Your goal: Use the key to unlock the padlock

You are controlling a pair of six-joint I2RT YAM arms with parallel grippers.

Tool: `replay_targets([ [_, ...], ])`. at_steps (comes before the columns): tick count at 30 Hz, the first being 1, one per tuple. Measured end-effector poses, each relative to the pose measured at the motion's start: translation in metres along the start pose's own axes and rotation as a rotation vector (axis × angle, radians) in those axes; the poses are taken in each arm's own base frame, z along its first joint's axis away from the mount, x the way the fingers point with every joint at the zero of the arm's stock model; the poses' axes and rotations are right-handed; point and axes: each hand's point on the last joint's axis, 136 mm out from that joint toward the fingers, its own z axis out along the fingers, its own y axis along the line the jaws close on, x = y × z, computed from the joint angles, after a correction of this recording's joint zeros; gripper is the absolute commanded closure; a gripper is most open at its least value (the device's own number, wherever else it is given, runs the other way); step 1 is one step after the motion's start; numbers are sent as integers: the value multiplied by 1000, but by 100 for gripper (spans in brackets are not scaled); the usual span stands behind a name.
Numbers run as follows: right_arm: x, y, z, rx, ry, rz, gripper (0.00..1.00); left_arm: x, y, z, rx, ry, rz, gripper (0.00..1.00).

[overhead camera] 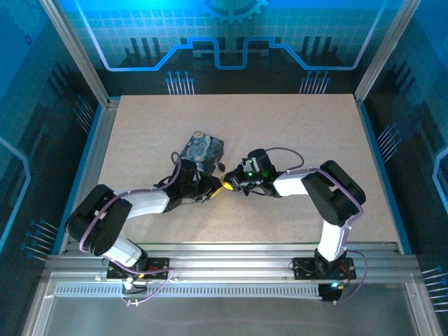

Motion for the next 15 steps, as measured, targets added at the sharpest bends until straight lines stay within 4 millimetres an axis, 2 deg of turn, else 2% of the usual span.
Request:
replay_targets([
  [15,0,1,8,-34,15,35,100,-9,-1,-11,44,-61,-18,81],
])
